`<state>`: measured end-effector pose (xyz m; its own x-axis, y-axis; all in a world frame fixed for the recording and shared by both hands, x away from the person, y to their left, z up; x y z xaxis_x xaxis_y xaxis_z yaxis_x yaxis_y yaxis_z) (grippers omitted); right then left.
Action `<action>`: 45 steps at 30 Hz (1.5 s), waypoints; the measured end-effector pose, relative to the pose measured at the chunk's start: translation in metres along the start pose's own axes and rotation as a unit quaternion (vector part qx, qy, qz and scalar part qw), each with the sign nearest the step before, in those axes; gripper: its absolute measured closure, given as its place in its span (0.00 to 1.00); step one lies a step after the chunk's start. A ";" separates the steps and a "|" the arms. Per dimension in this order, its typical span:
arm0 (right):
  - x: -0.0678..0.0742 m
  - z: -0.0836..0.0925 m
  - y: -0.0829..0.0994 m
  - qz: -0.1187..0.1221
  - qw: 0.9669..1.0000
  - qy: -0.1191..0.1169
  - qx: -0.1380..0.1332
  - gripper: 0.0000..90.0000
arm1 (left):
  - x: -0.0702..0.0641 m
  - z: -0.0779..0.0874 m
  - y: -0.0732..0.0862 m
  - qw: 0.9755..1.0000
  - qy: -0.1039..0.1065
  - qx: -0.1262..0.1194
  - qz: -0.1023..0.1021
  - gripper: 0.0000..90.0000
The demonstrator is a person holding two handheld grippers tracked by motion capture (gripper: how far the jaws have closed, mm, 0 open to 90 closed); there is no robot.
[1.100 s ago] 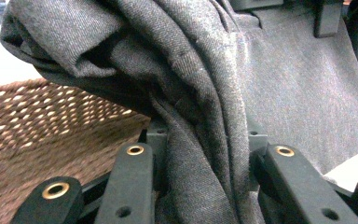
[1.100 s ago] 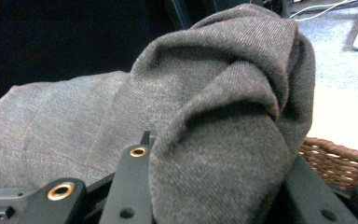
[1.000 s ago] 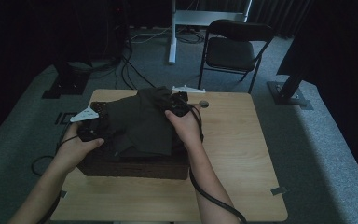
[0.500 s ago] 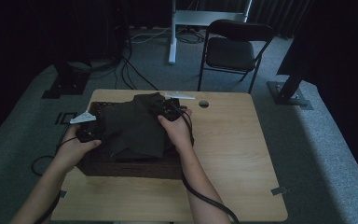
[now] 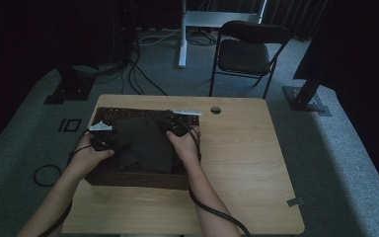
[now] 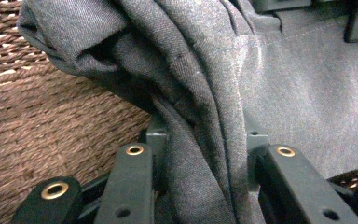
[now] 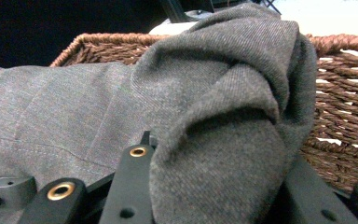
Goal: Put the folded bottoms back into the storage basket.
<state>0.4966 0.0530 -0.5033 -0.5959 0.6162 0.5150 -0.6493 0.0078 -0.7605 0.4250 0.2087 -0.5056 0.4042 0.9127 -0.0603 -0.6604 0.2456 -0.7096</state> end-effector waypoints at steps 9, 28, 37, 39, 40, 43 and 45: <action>-0.010 -0.010 0.015 -0.004 0.999 0.027 0.022 0.75 | -0.001 -0.011 0.008 0.998 -0.030 0.053 0.000 0.74; -0.024 -0.017 0.038 0.002 0.994 0.078 0.072 0.70 | -0.003 -0.020 0.022 0.991 -0.062 0.113 -0.041 0.61; -0.040 -0.014 0.036 0.050 0.988 0.123 0.077 0.27 | 0.002 -0.019 0.033 0.990 -0.061 0.129 -0.019 0.32; -0.040 -0.013 0.035 0.054 0.988 0.123 0.072 0.23 | 0.004 -0.017 0.034 0.990 -0.069 0.120 -0.014 0.29; -0.040 -0.012 0.035 0.065 0.987 0.126 0.075 0.22 | 0.005 -0.016 0.035 0.991 -0.070 0.115 -0.015 0.27; -0.042 -0.007 0.031 0.088 0.983 0.142 0.071 0.22 | 0.009 -0.011 0.033 0.993 -0.076 0.091 -0.014 0.24; -0.040 -0.005 0.028 0.095 0.983 0.141 0.067 0.20 | 0.013 -0.009 0.033 0.993 -0.082 0.082 -0.012 0.23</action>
<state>0.5048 0.0326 -0.5474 -0.5708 0.7900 0.2238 -0.6057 -0.2211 -0.7643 0.4135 0.2255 -0.5360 0.3224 0.9432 0.0800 -0.7508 0.3063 -0.5853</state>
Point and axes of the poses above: each handheld gripper's, and its own axes: z roughly backward along the jaws, y roughly out of its underside, x roughly to its left, the point moved 10 cm from there along -z, roughly forward along the jaws, and after that the axes turned 13 degrees about -y, right-handed, at the moved point
